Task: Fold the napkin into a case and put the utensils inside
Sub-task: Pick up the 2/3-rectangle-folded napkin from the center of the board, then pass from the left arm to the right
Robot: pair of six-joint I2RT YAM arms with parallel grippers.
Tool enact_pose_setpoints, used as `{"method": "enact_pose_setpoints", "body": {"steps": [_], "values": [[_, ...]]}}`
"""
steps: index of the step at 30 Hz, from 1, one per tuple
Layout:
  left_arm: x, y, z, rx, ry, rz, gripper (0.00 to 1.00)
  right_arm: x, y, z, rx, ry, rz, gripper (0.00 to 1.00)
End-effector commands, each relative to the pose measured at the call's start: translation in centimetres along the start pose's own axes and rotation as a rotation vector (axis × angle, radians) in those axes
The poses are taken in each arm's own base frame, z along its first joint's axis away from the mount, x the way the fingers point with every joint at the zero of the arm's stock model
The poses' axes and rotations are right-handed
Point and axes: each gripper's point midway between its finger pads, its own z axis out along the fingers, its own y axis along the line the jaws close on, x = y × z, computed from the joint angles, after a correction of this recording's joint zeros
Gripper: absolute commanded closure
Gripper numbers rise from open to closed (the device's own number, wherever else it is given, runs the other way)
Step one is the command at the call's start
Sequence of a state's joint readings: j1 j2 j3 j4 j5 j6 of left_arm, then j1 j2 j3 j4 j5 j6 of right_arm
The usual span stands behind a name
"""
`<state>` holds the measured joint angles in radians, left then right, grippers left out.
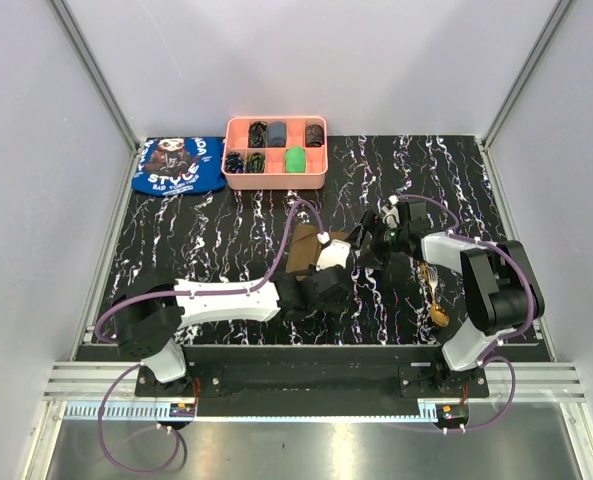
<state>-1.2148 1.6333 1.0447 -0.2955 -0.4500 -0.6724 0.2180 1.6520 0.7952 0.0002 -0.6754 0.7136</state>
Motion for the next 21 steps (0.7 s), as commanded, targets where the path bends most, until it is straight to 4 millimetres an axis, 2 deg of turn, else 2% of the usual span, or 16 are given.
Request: {"method": "enact_pose_setpoints", "body": {"steps": [1,7,11,12,13,16,21], "values": [[-1.4,-1.0,-0.8,0.054,-0.039,-0.062,1.00,-0.1,0.9,1.6,-0.064,0.011,0.010,0.12],[-1.3,-0.8,-1.2,0.060,-0.041,-0.079,1.00,-0.3,-0.3,2.6,-0.044,0.002,0.014,0.19],[-1.2,-1.3,-1.3,0.084,-0.035,-0.097,1.00,-1.6,-0.4,3.4,-0.042,-0.021,-0.005,0.22],[-1.1,-1.3,-1.2,0.086,-0.032,-0.098,1.00,-1.7,-0.8,3.9,-0.034,-0.014,0.000,0.23],[-0.9,-1.2,-1.1,0.086,-0.027,-0.099,1.00,-1.8,-0.8,4.1,-0.037,-0.010,0.003,0.29],[-0.8,-1.3,-1.3,0.096,-0.025,-0.105,1.00,-2.5,-1.0,4.7,-0.030,-0.020,0.001,0.32],[-0.5,-1.0,-1.5,0.095,-0.027,-0.108,1.00,-3.0,-1.2,5.0,-0.018,-0.033,-0.009,0.42]]}}
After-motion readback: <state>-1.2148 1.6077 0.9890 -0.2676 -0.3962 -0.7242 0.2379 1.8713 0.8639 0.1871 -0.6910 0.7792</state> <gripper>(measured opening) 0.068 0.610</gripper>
